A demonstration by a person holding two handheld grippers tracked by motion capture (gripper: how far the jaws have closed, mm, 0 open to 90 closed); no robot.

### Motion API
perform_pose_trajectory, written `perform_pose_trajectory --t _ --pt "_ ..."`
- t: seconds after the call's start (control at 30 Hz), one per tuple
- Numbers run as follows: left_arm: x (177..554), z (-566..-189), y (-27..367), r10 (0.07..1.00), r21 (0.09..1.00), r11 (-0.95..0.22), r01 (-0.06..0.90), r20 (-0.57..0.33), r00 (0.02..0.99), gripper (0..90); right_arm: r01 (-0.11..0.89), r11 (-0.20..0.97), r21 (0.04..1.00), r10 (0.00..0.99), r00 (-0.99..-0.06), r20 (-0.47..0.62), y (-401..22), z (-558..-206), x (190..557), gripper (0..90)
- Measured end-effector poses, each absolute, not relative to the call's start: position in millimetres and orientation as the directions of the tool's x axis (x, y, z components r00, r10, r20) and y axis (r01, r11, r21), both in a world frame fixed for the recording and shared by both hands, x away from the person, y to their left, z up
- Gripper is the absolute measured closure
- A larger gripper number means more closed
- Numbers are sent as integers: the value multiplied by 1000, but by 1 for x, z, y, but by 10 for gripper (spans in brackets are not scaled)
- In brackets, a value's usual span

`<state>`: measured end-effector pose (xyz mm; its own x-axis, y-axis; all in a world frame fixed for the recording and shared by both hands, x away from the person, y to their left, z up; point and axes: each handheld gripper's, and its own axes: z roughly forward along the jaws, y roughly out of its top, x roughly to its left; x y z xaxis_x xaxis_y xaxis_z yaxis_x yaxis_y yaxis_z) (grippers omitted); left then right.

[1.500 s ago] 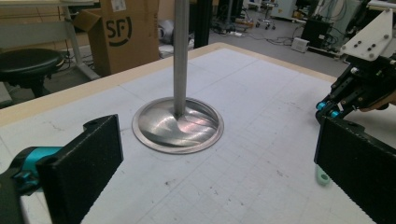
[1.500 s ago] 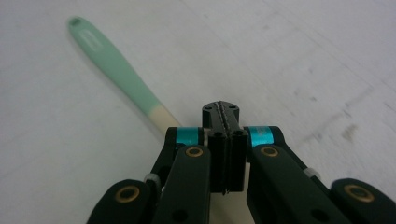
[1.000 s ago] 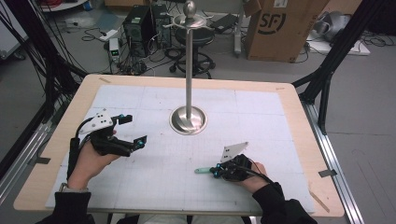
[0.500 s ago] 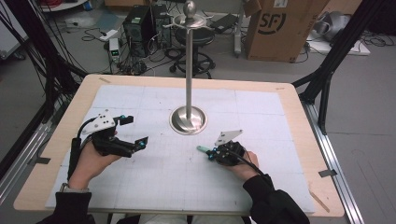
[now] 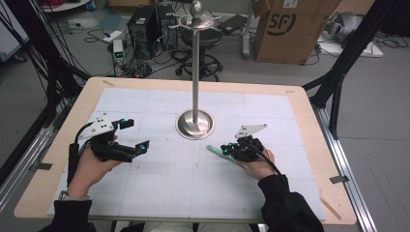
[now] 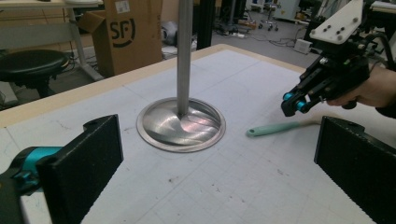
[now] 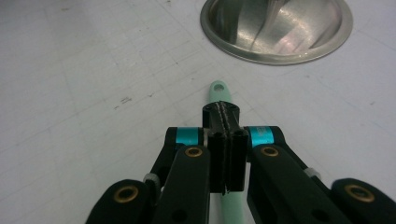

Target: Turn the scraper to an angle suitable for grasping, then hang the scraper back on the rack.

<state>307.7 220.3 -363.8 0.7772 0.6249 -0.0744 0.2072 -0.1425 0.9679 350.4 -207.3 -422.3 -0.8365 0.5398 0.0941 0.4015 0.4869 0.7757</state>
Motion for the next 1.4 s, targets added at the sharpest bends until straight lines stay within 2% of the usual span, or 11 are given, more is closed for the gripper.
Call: perform_pose_trajectory --t 0.2,0.3,0.4,0.43,0.47,0.5,0.57,0.7,1.03,1.17,1.4 --pt "307 -364 219 624 969 -143 203 -71 778 17 377 475 795 514 -852 97 -223 -412 339 875" --pt "308 -364 220 623 969 -138 205 -76 778 17 386 440 811 491 -860 143 -235 -407 339 697" --pt "308 -364 220 624 969 -139 206 -76 778 17 369 459 808 469 -873 132 -241 -403 337 532" --pt "309 -364 220 625 969 -137 206 -77 777 17 370 456 810 470 -873 134 -244 -401 336 464" --pt "309 -364 220 625 968 -139 207 -77 777 17 352 450 821 474 -873 114 -248 -397 334 352" --pt "309 -364 220 625 968 -140 208 -77 777 17 352 450 821 474 -873 114 -248 -397 334 352" --pt "309 -364 219 624 969 -138 206 -77 777 17 351 437 828 483 -868 113 -251 -395 333 210" --pt "308 -364 218 621 969 -134 206 -80 780 17 388 433 814 517 -846 128 -252 -397 333 3" --pt "308 -363 219 617 970 -130 206 -84 783 17 356 483 800 516 -854 68 -251 -396 331 3" --pt "309 -363 219 619 969 -132 208 -83 781 17 359 565 743 519 -855 19 -246 -400 331 10" --pt "309 -364 216 616 967 -142 210 -80 784 17 373 667 645 497 -867 -12 -235 -411 332 104"
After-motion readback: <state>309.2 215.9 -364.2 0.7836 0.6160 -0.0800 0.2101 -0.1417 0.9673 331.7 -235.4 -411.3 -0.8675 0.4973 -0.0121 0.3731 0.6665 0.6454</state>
